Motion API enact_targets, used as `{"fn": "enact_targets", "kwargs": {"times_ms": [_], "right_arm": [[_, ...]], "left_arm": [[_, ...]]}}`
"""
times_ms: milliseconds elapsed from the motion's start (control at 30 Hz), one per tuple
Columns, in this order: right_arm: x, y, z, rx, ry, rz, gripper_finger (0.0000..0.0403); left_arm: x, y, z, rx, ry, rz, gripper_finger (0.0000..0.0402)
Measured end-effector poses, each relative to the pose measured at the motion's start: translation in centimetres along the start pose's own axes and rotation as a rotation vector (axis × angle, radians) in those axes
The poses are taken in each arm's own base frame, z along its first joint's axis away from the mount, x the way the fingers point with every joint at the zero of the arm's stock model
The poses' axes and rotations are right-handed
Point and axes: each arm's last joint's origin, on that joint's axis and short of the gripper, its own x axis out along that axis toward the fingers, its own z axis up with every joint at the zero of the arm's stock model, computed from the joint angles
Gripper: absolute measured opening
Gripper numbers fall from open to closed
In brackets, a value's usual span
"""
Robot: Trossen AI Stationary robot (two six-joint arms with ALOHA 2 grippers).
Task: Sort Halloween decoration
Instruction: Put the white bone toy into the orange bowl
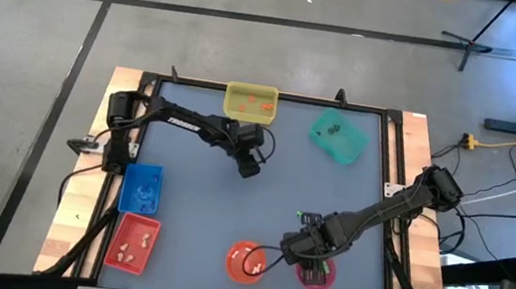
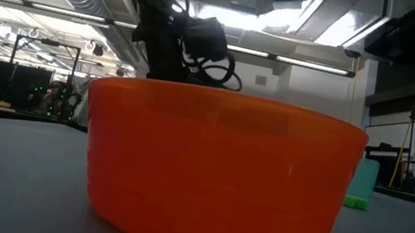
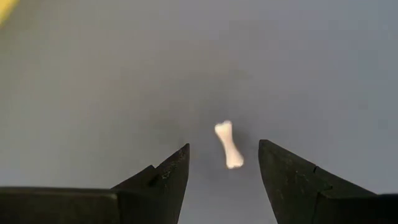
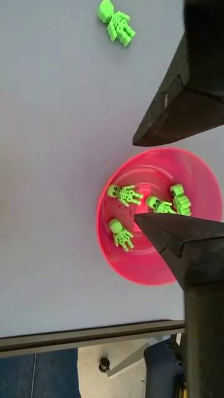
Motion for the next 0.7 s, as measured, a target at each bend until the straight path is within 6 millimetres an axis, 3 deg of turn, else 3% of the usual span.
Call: {"fn": "enact_targets", "kwargs": {"times_ms": [200, 700], "right_arm": [[0.0, 0.03, 0.0, -0.001, -0.001, 0.001, 0.0182], [0.0, 0.03, 0.0, -0.001, -0.001, 0.001, 0.0182]], "left_arm": [[0.9, -0.62, -0.53, 0.021, 0.016, 0.023, 0.0176], [0.97, -0.63, -0.76, 0.024, 0.037, 0.029, 0.0168]]}}
